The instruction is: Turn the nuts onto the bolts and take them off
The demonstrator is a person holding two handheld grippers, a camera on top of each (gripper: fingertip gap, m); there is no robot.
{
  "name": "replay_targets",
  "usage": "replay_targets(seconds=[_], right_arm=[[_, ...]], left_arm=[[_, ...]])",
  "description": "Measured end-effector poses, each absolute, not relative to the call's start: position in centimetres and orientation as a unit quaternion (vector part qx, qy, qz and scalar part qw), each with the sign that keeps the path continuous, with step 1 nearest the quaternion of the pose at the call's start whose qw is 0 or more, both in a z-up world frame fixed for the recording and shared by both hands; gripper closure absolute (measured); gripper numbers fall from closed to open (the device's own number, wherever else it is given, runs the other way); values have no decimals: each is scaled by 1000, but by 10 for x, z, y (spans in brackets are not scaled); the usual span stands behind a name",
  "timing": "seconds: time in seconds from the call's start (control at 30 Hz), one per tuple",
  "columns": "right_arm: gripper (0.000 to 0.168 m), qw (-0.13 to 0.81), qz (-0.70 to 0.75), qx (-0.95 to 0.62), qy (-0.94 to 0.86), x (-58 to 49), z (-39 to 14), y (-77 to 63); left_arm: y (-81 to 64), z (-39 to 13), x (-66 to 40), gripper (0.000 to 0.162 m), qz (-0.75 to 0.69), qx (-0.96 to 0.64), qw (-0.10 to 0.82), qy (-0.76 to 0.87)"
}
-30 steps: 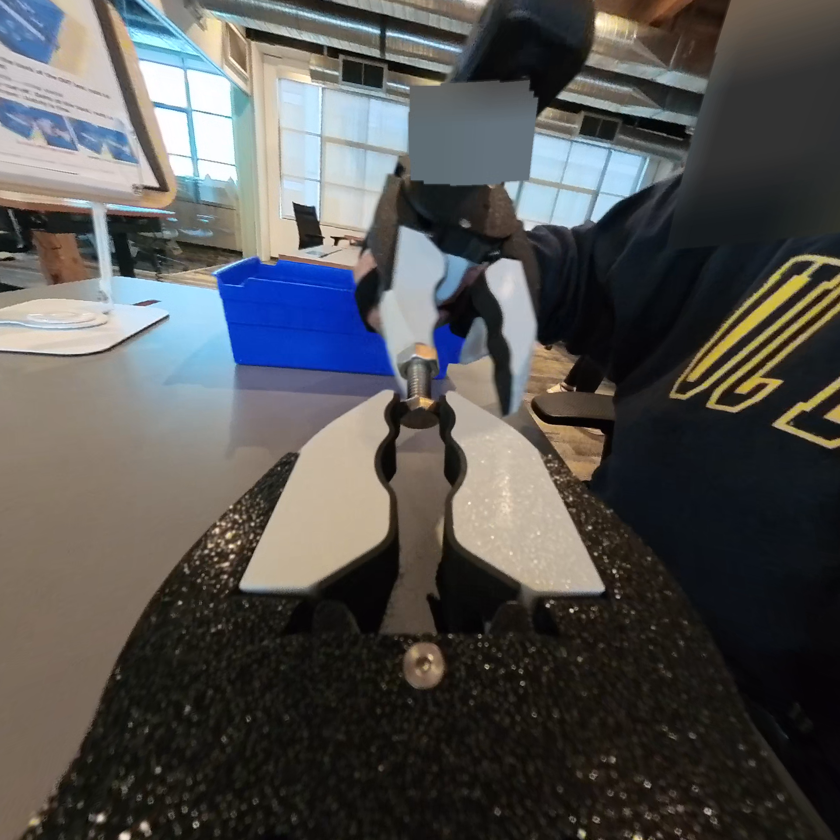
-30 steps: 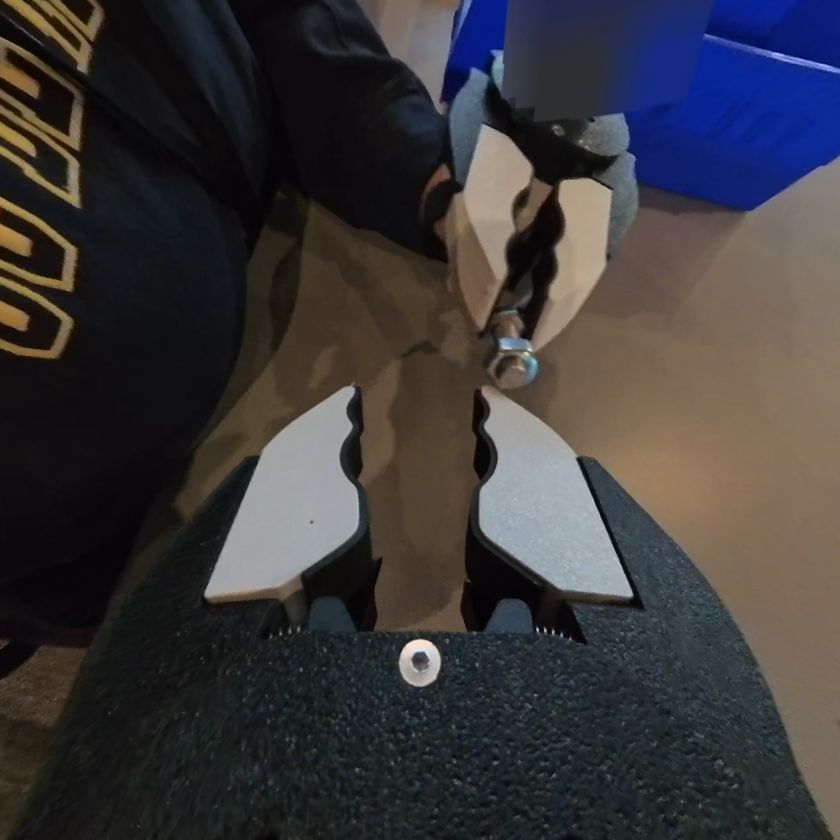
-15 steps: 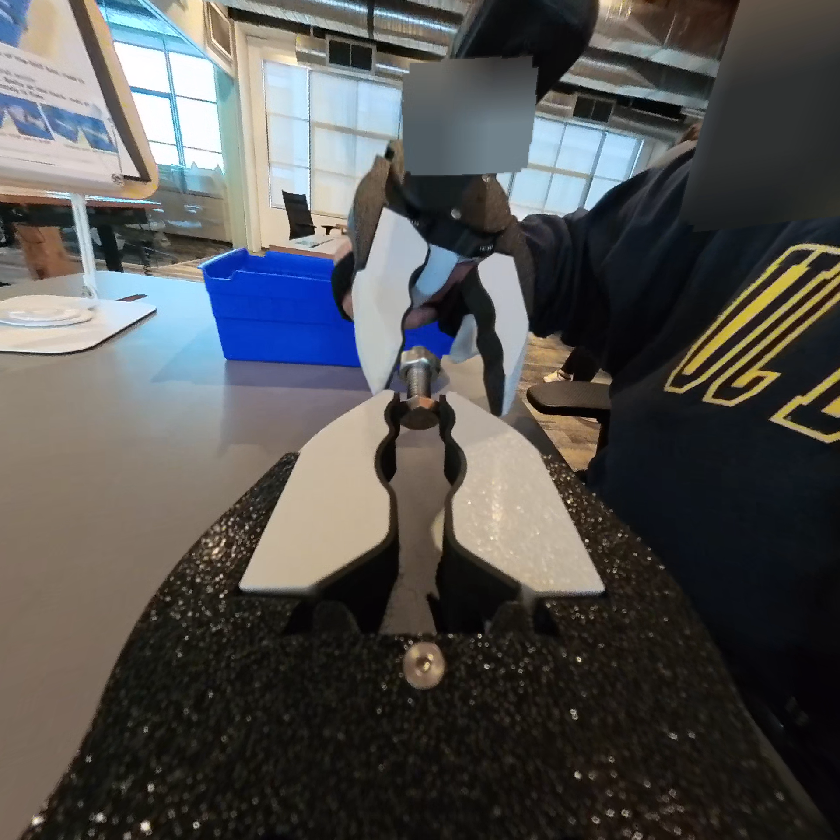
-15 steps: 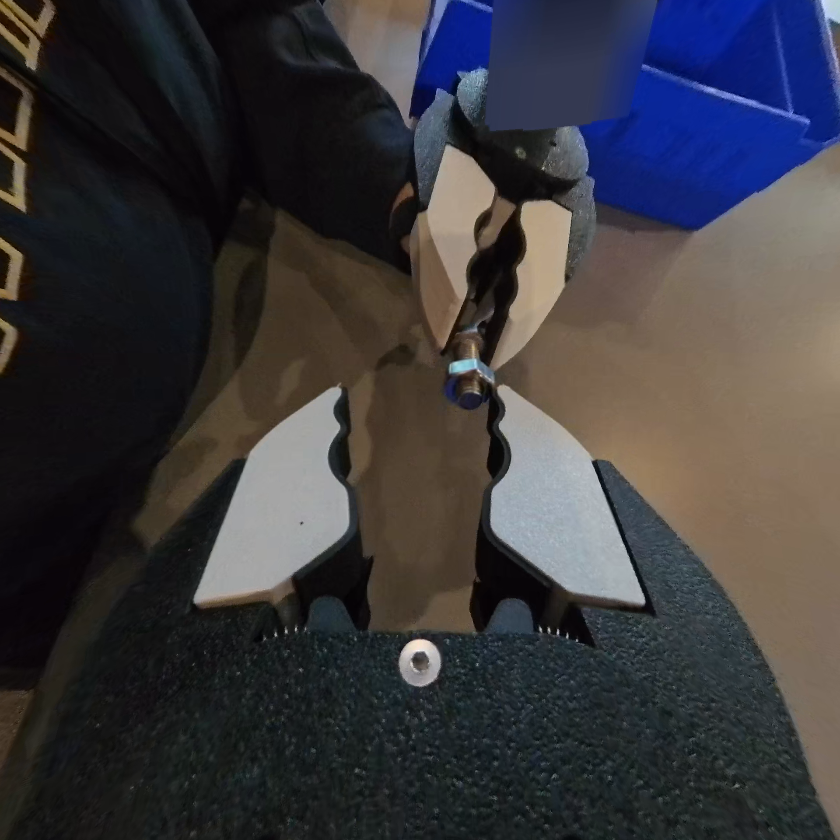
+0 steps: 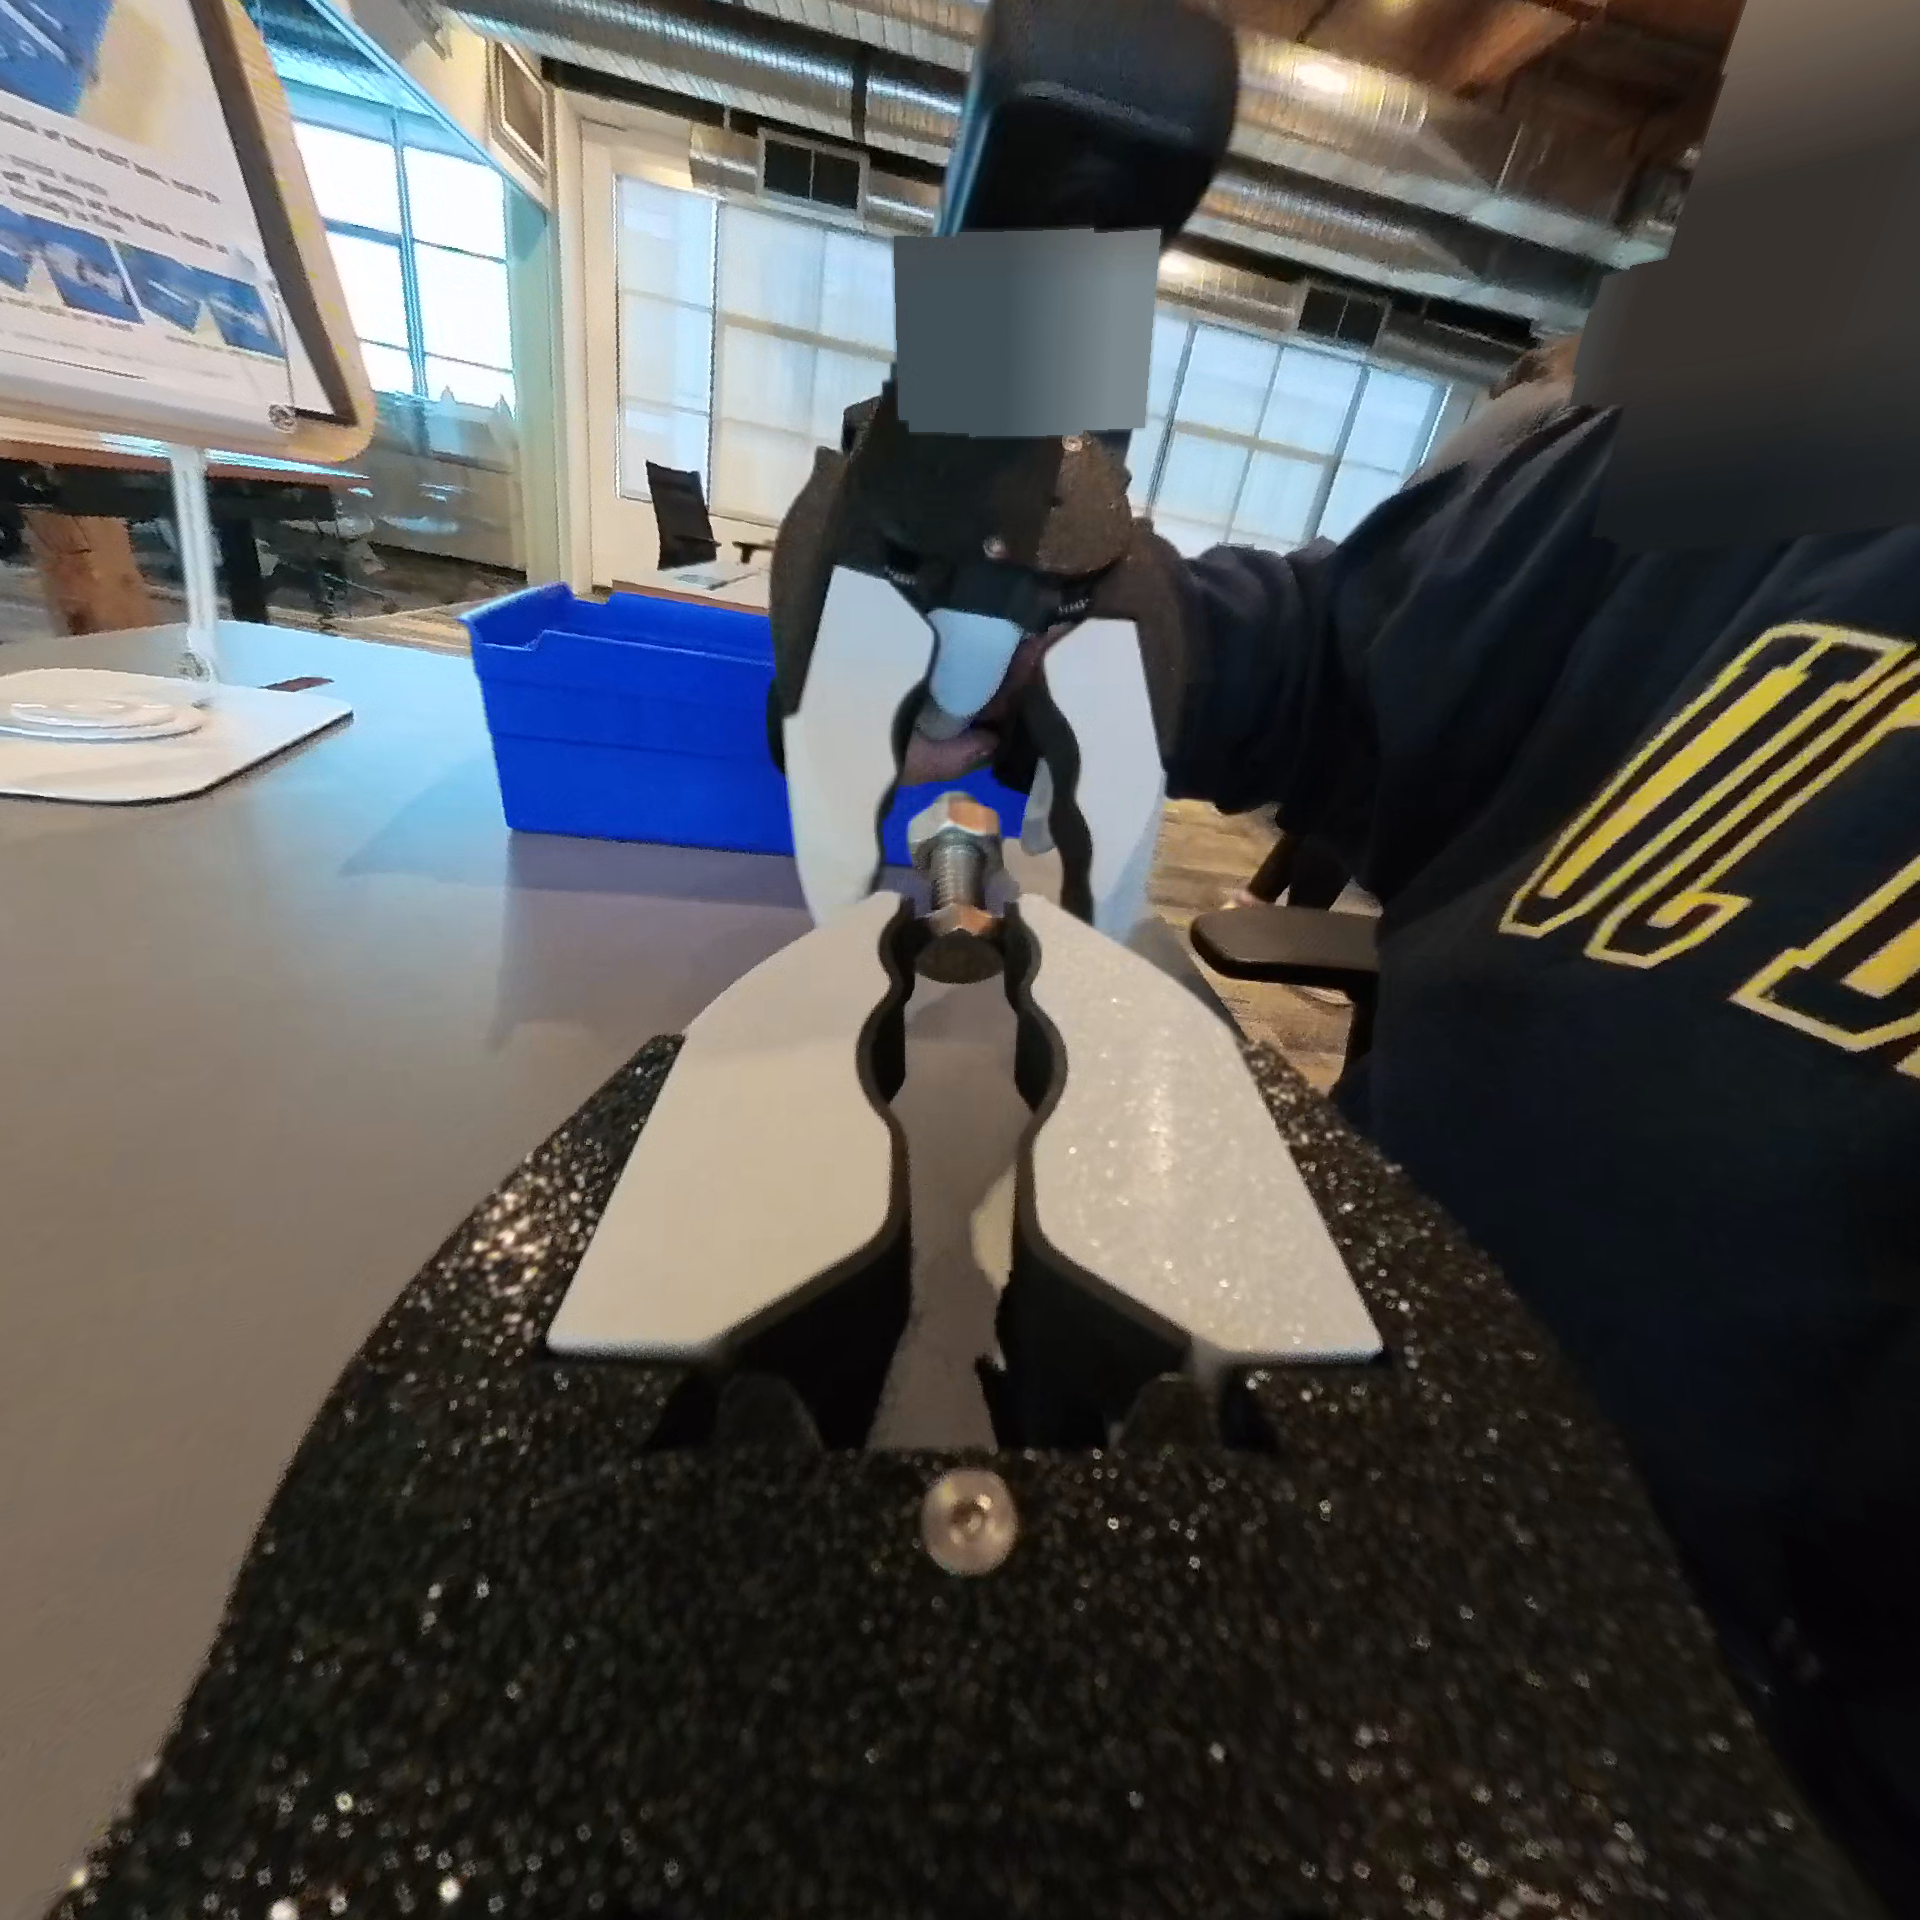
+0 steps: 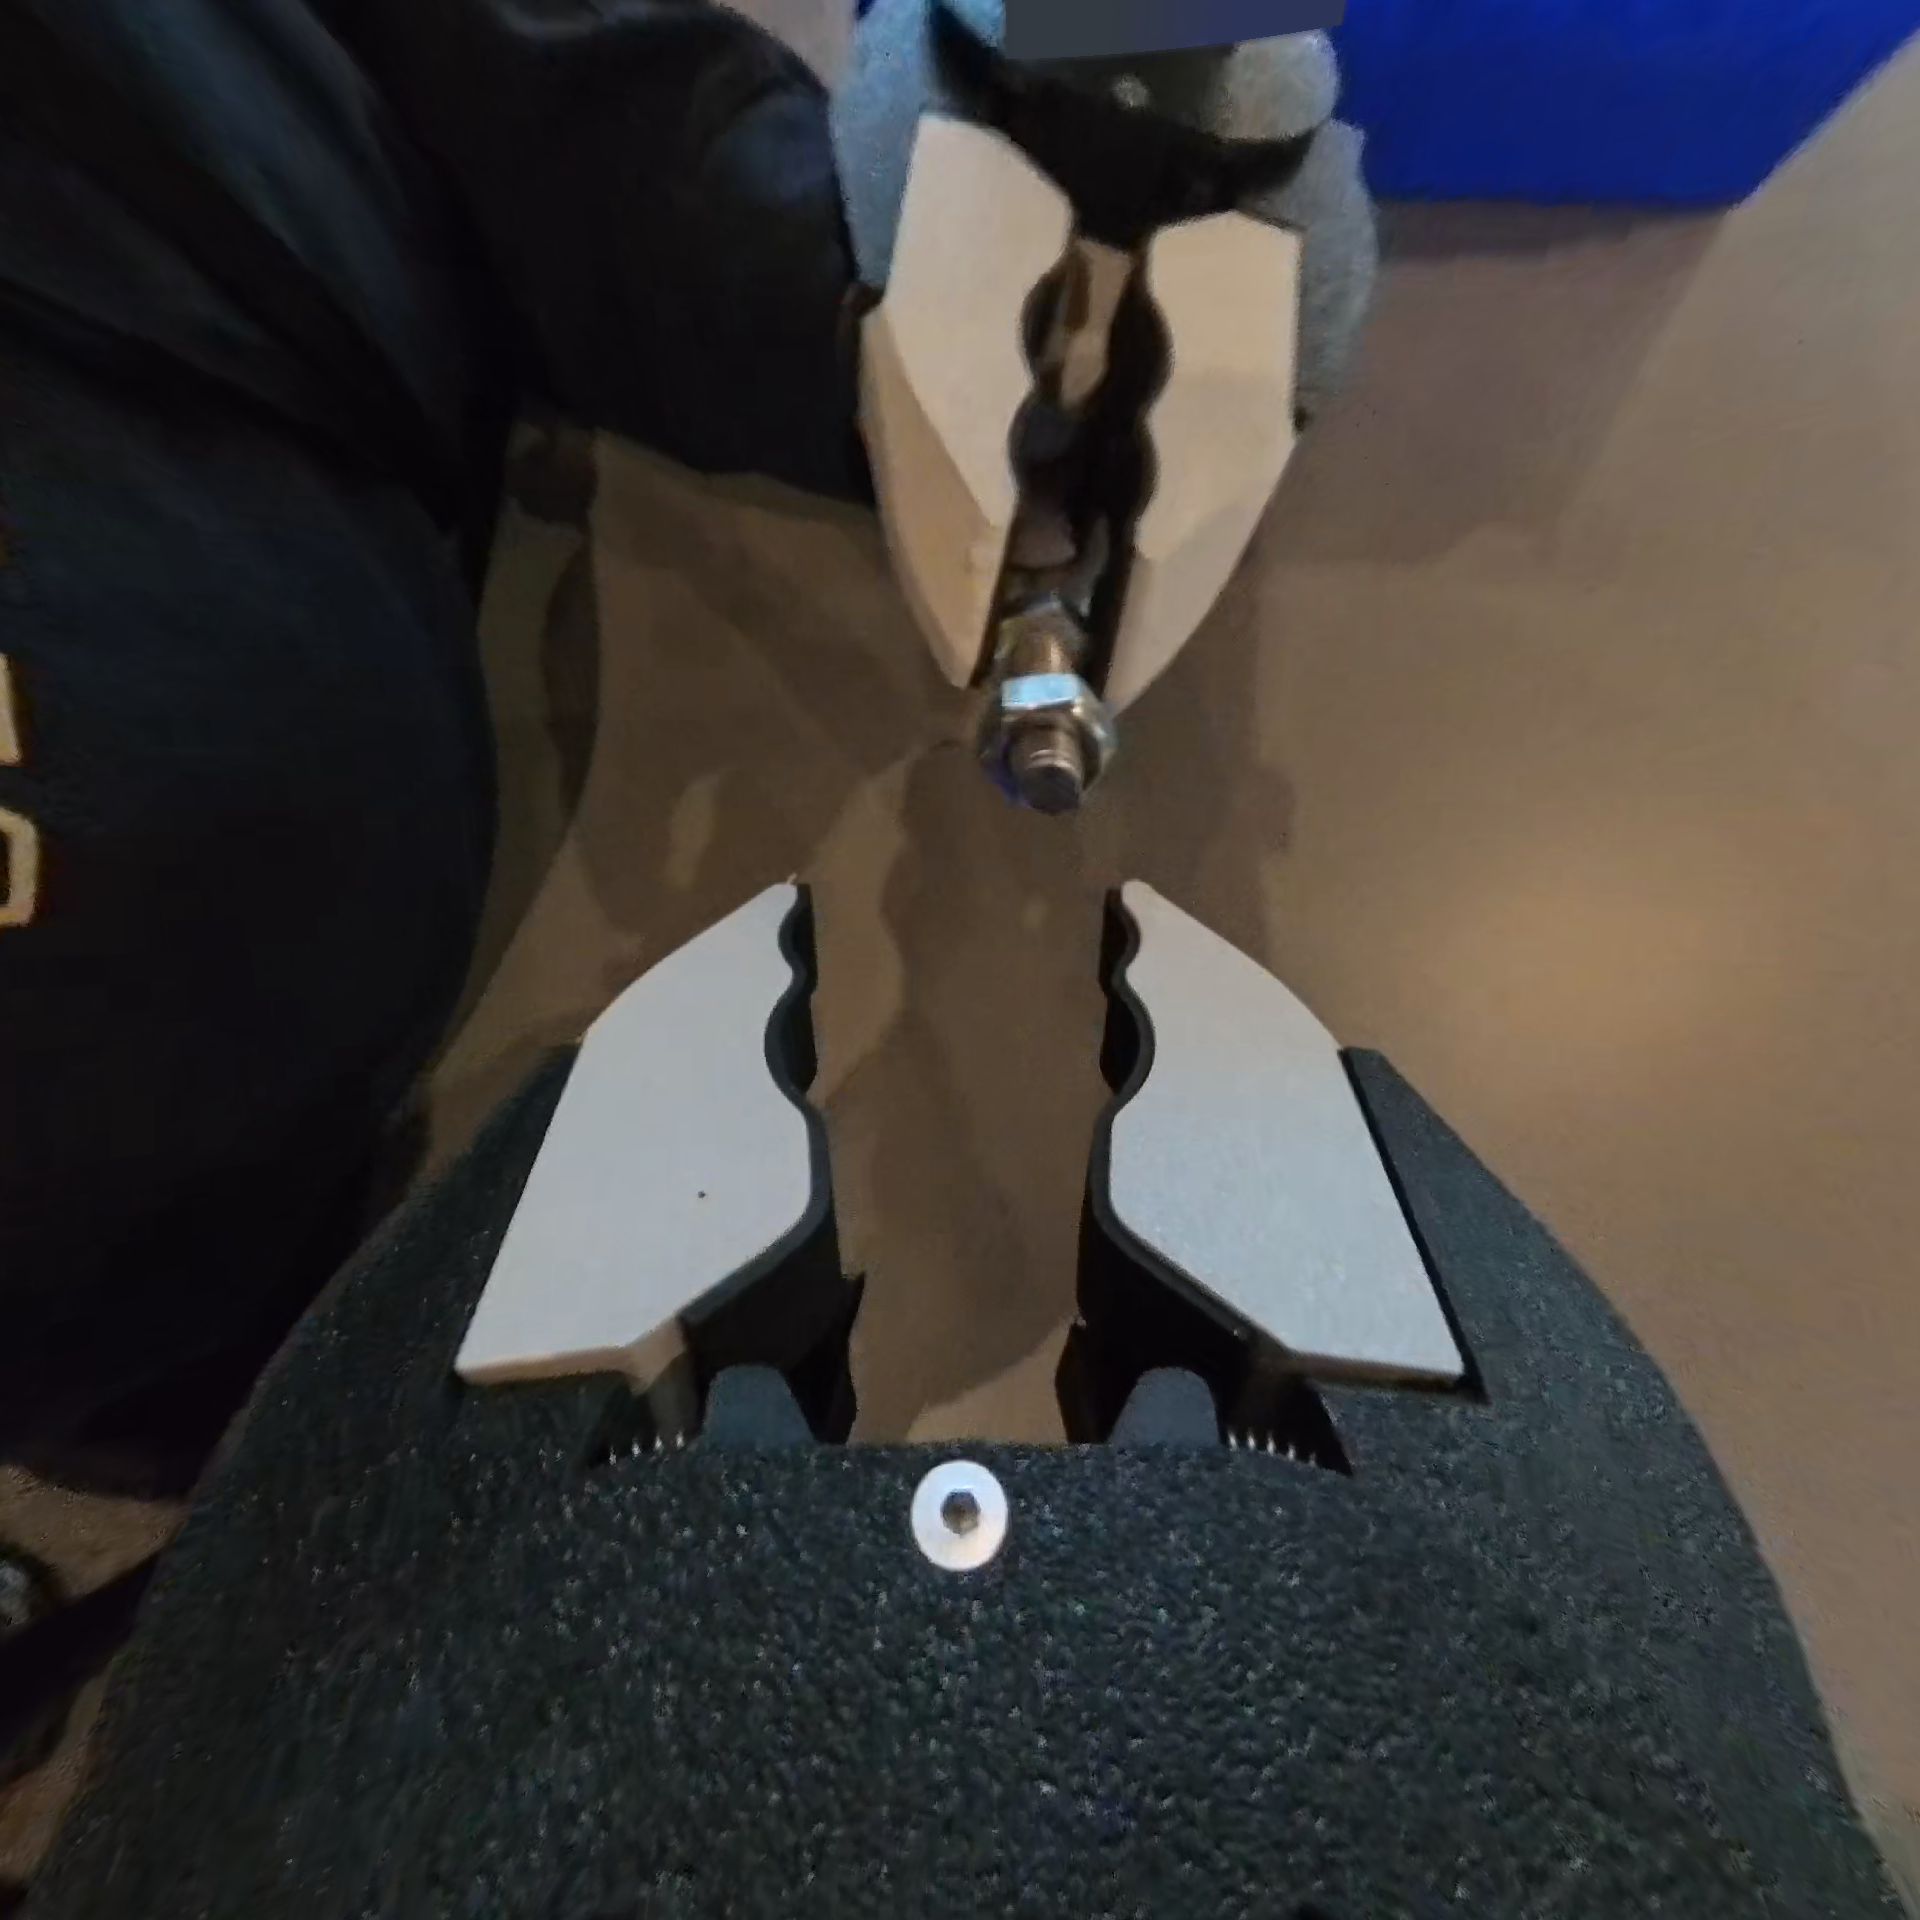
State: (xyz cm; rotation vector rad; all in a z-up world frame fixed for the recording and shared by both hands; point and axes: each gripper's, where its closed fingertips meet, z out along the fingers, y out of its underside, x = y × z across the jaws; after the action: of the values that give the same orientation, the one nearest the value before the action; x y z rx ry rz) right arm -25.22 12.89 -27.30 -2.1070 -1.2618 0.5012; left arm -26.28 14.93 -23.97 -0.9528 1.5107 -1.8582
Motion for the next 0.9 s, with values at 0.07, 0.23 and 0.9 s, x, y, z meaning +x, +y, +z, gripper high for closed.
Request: replay_targets(seconds=[0.07,0.23,0.9], right_arm=[[121,349,197,-785,-472,-255,-264,134],[139,427,134,-735,-510,-262,-247,140],[150,491,42,-739,-459,-223,-225,142]], left_arm=[[148,-241,-262,146,-689,-356,277,567],[145,-243,-262,146,-685,-353,274,575],[164,-228,-260,102,-727,-369,290,501]])
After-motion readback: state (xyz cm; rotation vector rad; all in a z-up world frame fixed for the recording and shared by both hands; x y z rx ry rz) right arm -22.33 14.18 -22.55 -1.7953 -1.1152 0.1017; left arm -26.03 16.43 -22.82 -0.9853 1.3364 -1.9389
